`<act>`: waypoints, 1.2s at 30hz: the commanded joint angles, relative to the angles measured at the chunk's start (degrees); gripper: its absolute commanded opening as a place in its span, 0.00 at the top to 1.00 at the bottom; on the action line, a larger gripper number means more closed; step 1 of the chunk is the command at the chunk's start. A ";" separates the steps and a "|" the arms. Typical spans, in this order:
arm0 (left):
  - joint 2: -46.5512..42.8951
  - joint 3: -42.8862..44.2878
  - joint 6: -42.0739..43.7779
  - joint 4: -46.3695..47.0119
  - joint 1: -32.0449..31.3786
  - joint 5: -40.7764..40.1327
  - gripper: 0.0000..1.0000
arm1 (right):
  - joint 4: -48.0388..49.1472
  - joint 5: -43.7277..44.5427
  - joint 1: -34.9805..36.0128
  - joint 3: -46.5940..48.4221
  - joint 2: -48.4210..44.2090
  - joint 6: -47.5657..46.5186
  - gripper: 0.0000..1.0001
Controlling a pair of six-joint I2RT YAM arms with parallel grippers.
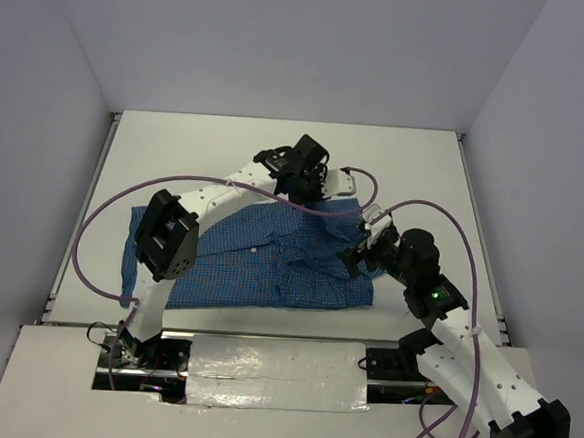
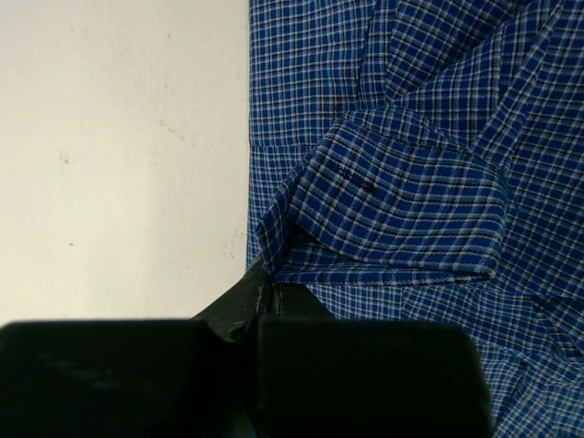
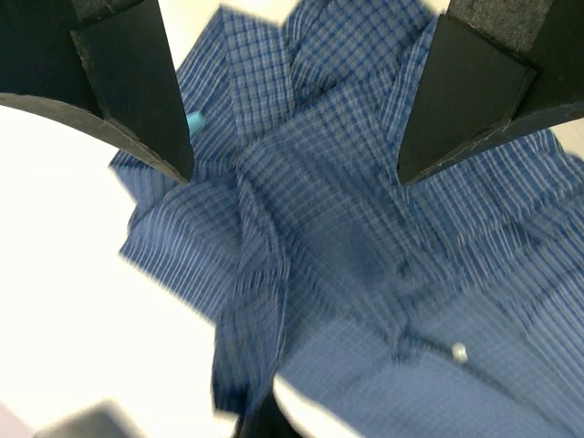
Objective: Fold and stack the long sleeve shirts
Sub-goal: Fold the shirt
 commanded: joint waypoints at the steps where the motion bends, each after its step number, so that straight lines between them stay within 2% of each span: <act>1: -0.99 1.08 -3.10 0.39 0.23 3.11 1.00 | -6.69 2.43 -0.17 3.50 3.02 -2.39 0.00; 7: -0.46 1.52 -9.33 0.74 0.14 -0.75 1.00 | -6.52 7.45 -0.78 4.39 1.37 -0.29 0.00; 11: -1.34 -0.24 -16.79 4.34 0.14 -3.31 1.00 | -7.22 13.33 -1.40 4.30 -0.31 0.60 0.00; 14: -0.64 1.77 -19.17 3.91 0.58 -3.92 1.00 | -8.10 13.09 -1.58 4.65 -1.63 0.25 0.00; 19: 2.08 7.57 -14.89 0.40 0.67 -6.73 1.00 | -8.19 10.89 -1.93 4.65 -1.54 2.00 0.00; 24: 4.10 9.68 -11.19 -0.66 -0.38 -10.77 1.00 | -1.69 4.83 -2.19 3.68 -0.93 9.55 0.00; 32: 4.11 7.59 -14.17 -1.72 -2.32 -9.20 1.00 | 2.36 2.54 -3.68 3.60 3.73 17.47 0.00; 36: 7.00 10.55 -16.10 -1.19 -1.18 -12.70 1.00 | 2.80 1.40 -6.14 3.24 3.47 20.90 0.00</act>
